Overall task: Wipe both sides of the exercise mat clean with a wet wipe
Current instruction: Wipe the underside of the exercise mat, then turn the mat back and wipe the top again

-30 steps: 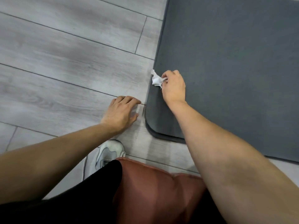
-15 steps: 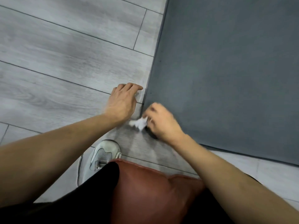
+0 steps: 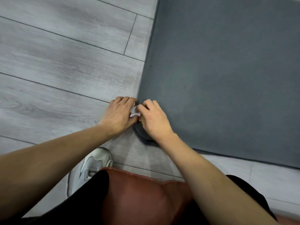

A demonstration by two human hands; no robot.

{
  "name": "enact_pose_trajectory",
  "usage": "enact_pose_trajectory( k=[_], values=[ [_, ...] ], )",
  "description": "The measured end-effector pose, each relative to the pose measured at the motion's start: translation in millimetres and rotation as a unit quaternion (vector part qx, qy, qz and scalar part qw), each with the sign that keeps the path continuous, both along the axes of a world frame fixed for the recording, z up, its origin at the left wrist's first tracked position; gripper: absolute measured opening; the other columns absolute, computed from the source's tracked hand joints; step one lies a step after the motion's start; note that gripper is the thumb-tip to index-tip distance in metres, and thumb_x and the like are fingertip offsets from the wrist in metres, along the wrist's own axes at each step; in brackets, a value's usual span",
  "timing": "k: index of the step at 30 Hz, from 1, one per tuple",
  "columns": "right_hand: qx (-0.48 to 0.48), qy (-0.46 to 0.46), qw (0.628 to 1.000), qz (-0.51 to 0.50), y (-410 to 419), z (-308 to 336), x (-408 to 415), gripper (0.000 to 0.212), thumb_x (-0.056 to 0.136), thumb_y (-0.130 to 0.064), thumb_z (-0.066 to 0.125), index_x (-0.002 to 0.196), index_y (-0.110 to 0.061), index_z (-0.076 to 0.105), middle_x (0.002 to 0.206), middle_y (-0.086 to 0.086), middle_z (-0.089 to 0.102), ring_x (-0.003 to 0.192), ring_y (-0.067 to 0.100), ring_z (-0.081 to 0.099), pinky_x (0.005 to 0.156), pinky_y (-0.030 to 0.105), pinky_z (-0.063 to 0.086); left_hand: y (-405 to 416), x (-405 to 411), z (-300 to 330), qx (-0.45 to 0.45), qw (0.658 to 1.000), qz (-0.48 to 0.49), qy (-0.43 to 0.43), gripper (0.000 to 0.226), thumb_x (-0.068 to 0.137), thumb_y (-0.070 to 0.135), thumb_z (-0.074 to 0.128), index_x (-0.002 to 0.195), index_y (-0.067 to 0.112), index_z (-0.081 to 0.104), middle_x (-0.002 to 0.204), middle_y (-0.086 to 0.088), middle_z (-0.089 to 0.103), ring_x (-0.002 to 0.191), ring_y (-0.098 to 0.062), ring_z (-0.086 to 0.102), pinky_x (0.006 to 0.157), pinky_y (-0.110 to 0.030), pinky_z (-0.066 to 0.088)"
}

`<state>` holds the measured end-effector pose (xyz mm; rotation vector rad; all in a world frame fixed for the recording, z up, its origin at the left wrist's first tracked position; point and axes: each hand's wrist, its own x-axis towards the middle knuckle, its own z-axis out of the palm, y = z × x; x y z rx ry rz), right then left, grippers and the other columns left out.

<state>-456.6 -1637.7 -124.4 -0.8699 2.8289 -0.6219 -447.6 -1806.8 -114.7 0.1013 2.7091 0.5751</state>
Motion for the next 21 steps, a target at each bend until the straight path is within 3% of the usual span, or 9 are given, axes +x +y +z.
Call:
enact_pose_trajectory(
  k=[2, 4, 6, 8, 12, 16, 19, 21],
  values=[
    [0.036, 0.048, 0.998, 0.002, 33.0, -4.8, -37.1, 0.01, 0.079, -0.01, 0.055, 0.088, -0.012, 0.059, 0.092, 0.012, 0.054, 0.081, 0.034, 0.05, 0.072, 0.044, 0.046, 0.0, 0.7, -0.8, -0.006, 1.0, -0.003, 0.006, 0.058, 0.09, 0.043, 0.068, 0.14, 0.017, 0.055, 0.135, -0.007, 0.059, 0.124, -0.036, 0.051, 0.108, -0.049, 0.041],
    [0.068, 0.089, 0.986, -0.123, 74.2, -3.1, -75.5, 0.009, 0.076, -0.004, 0.057, 0.084, -0.009, 0.06, 0.089, 0.017, 0.055, 0.078, 0.037, 0.053, 0.072, 0.042, 0.043, -0.5, -0.4, -0.9, -0.018, 1.0, -0.003, 0.01, 0.061, 0.091, 0.046, 0.069, 0.143, 0.018, 0.054, 0.141, -0.006, 0.054, 0.126, -0.035, 0.048, 0.112, -0.047, 0.038],
    [0.085, 0.056, 0.956, -0.276, 106.0, 2.2, -93.7, 0.012, 0.08, 0.001, 0.056, 0.088, -0.006, 0.062, 0.096, 0.019, 0.055, 0.084, 0.04, 0.053, 0.076, 0.038, 0.04, 0.2, -2.3, -0.4, -0.022, 1.0, 0.0, 0.01, 0.061, 0.091, 0.048, 0.069, 0.142, 0.018, 0.055, 0.145, -0.005, 0.05, 0.13, -0.034, 0.045, 0.114, -0.045, 0.035],
    [0.077, 0.027, 0.931, -0.356, 100.5, 3.1, -88.6, 0.015, 0.084, 0.002, 0.052, 0.091, -0.006, 0.062, 0.1, 0.018, 0.055, 0.086, 0.038, 0.052, 0.076, 0.032, 0.035, 1.4, -3.5, 0.5, -0.021, 1.0, -0.002, 0.002, 0.062, 0.092, 0.05, 0.068, 0.143, 0.018, 0.055, 0.148, -0.004, 0.046, 0.133, -0.033, 0.042, 0.116, -0.044, 0.033],
    [0.015, 0.05, 0.969, -0.24, 40.3, 1.6, -31.0, 0.013, 0.076, -0.001, 0.049, 0.079, -0.009, 0.058, 0.086, 0.013, 0.055, 0.072, 0.032, 0.048, 0.071, 0.033, 0.034, 8.5, -1.7, 2.9, -0.003, 1.0, -0.002, -0.003, 0.065, 0.09, 0.049, 0.07, 0.141, 0.012, 0.052, 0.145, -0.006, 0.047, 0.132, -0.033, 0.042, 0.115, -0.044, 0.033],
    [-0.026, -0.019, 0.983, -0.178, 25.0, 8.4, 8.9, 0.016, 0.078, -0.001, 0.049, 0.083, -0.011, 0.061, 0.094, 0.007, 0.053, 0.077, 0.028, 0.048, 0.073, 0.037, 0.045, 12.0, 2.7, 9.1, 0.072, 0.997, 0.021, -0.001, 0.055, 0.088, 0.034, 0.074, 0.132, 0.014, 0.048, 0.13, -0.008, 0.059, 0.123, -0.033, 0.047, 0.107, -0.042, 0.038],
    [-0.068, -0.08, 0.958, -0.267, 33.7, 23.5, -2.4, 0.024, 0.08, 0.002, 0.049, 0.088, -0.016, 0.063, 0.1, 0.001, 0.056, 0.085, 0.026, 0.053, 0.074, 0.035, 0.045, 20.3, -0.2, 15.7, 0.132, 0.991, 0.003, -0.012, 0.047, 0.088, 0.019, 0.069, 0.129, 0.021, 0.045, 0.12, -0.007, 0.065, 0.114, -0.033, 0.055, 0.099, -0.044, 0.044],
    [-0.077, -0.107, 0.911, -0.391, 43.6, 41.4, -17.2, 0.024, 0.084, -0.003, 0.045, 0.084, -0.02, 0.063, 0.088, 0.002, 0.063, 0.083, 0.028, 0.054, 0.068, 0.036, 0.042, 30.9, -1.8, 21.3, 0.157, 0.987, -0.018, -0.014, 0.046, 0.088, 0.014, 0.062, 0.127, 0.026, 0.042, 0.115, -0.007, 0.065, 0.109, -0.031, 0.057, 0.093, -0.04, 0.047]
  ],
)
